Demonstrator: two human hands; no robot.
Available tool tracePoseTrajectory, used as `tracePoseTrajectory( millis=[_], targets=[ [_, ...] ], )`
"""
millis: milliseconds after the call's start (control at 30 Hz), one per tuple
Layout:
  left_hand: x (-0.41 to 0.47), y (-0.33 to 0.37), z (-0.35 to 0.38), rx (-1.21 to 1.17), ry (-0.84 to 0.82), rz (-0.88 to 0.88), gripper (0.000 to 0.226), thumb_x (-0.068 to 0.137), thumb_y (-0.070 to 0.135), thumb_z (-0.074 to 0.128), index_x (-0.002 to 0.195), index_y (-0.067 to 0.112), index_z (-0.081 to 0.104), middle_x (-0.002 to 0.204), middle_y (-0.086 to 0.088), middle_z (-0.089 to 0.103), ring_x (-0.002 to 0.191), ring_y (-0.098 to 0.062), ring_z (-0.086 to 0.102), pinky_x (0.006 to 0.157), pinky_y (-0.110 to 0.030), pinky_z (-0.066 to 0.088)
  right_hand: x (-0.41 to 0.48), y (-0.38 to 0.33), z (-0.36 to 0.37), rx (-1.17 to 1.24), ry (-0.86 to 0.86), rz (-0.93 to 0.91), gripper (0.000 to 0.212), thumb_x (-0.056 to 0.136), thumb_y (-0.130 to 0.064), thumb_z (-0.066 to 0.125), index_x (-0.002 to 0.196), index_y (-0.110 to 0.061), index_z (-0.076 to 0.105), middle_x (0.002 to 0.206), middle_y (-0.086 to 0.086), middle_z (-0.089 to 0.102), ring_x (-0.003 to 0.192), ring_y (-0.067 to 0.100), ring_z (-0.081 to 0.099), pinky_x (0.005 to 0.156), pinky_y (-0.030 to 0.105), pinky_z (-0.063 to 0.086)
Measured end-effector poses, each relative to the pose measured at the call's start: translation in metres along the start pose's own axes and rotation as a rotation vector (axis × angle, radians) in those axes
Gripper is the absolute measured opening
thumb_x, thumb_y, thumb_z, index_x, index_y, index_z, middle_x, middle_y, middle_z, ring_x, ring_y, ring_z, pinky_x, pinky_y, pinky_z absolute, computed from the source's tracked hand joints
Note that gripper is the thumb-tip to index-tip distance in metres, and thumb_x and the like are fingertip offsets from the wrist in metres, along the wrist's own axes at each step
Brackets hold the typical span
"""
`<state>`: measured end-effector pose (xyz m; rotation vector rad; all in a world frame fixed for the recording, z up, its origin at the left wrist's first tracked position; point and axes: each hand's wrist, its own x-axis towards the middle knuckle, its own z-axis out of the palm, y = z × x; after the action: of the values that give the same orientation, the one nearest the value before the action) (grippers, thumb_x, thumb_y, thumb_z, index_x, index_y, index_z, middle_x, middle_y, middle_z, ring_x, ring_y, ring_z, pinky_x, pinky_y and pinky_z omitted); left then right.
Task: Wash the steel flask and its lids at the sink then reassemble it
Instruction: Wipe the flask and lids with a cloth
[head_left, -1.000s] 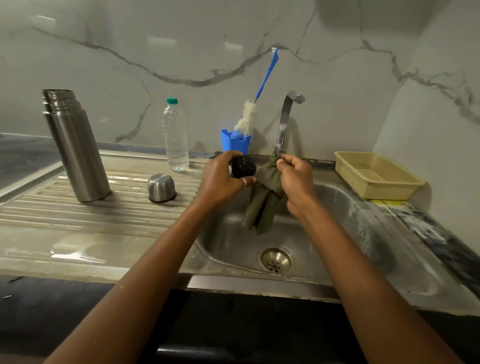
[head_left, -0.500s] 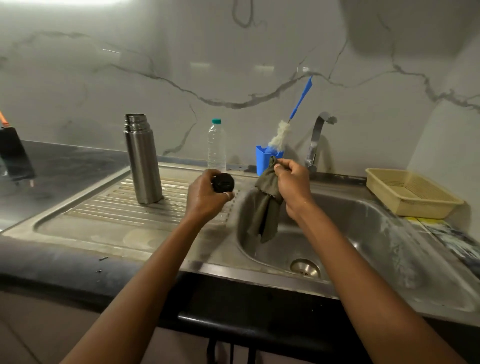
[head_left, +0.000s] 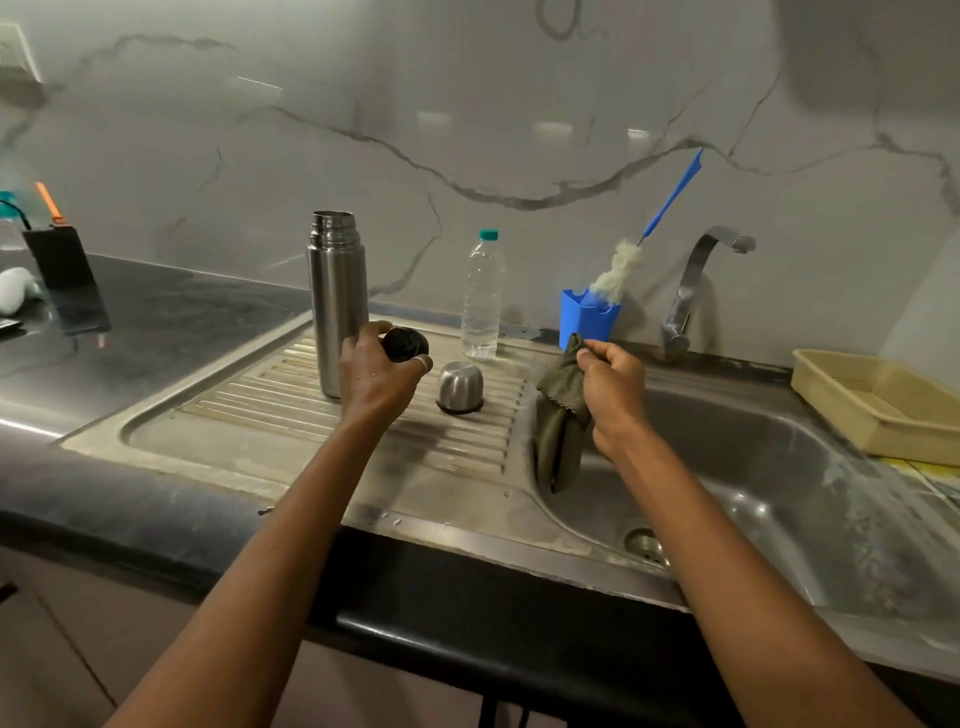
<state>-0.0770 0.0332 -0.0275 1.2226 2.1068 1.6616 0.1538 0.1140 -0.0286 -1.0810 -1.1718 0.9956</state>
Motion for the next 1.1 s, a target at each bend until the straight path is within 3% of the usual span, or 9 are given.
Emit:
tracePoseTrajectory(
  millis=[133,300,400,533,667,833,1100],
  targets=[
    [0.003,-0.005,0.004,0.037,0.001,0.026,0.054,0.079,0.033,0.084,0.128,0.020,0.062,0.124,-0.005,0.059,0.108,-0.019,0.056,0.095,-0.028,0.044,0.004,0.005,0.002,-0.016,-0.006,-0.014,0.018,0.097,-0.011,0.059,0.109,-0.014,0.071,0.108,0.006,0.072,0.098,0.019,0.069,0.087,0.032,0.058],
    [0.002,0.001,0.007,0.057,0.026,-0.008,0.056,0.076,0.032,0.087,0.118,0.019,0.052,0.114,-0.002,0.062,0.102,-0.020,0.058,0.083,-0.028,0.040,0.006,0.008,0.004,-0.007,-0.024,-0.010,0.016,0.097,-0.011,0.060,0.107,-0.017,0.071,0.108,0.006,0.072,0.101,0.020,0.069,0.091,0.033,0.059],
    [0.004,0.000,0.008,0.099,0.007,-0.021,0.065,0.076,0.036,0.084,0.130,0.020,0.052,0.121,-0.005,0.063,0.110,-0.025,0.060,0.091,-0.033,0.046,0.004,0.011,0.004,0.007,-0.030,0.004,0.016,0.097,-0.009,0.059,0.105,-0.017,0.071,0.108,0.006,0.072,0.097,0.018,0.069,0.087,0.030,0.059],
    [0.006,-0.001,0.010,0.171,-0.053,0.000,0.037,0.080,0.032,0.080,0.115,0.024,0.071,0.110,0.004,0.071,0.105,-0.018,0.063,0.087,-0.026,0.044,0.002,0.012,0.004,0.015,-0.039,0.011,0.015,0.098,-0.009,0.059,0.103,-0.017,0.071,0.107,0.007,0.072,0.093,0.015,0.068,0.081,0.026,0.058],
    [0.008,-0.002,0.015,0.208,-0.096,-0.038,0.049,0.084,0.024,0.078,0.128,0.015,0.059,0.121,-0.008,0.067,0.115,-0.029,0.060,0.099,-0.037,0.049,0.002,0.012,0.005,0.016,-0.043,0.018,0.017,0.098,-0.009,0.059,0.109,-0.013,0.071,0.109,0.008,0.072,0.096,0.016,0.068,0.086,0.028,0.059],
    [0.007,-0.012,0.021,0.302,-0.164,-0.077,0.056,0.086,0.020,0.075,0.132,0.008,0.045,0.126,-0.020,0.060,0.118,-0.040,0.057,0.095,-0.043,0.045,0.002,0.014,0.005,0.008,-0.061,0.022,0.016,0.098,-0.009,0.059,0.108,-0.014,0.071,0.110,0.008,0.071,0.099,0.018,0.068,0.088,0.030,0.059],
    [0.005,-0.014,0.020,0.420,-0.192,-0.082,0.056,0.088,0.018,0.070,0.133,-0.001,0.044,0.128,-0.026,0.058,0.119,-0.045,0.055,0.097,-0.047,0.045,0.004,0.014,0.004,-0.007,-0.047,0.030,0.015,0.097,-0.011,0.060,0.106,-0.015,0.072,0.109,0.007,0.072,0.104,0.022,0.069,0.092,0.035,0.059]
  ],
)
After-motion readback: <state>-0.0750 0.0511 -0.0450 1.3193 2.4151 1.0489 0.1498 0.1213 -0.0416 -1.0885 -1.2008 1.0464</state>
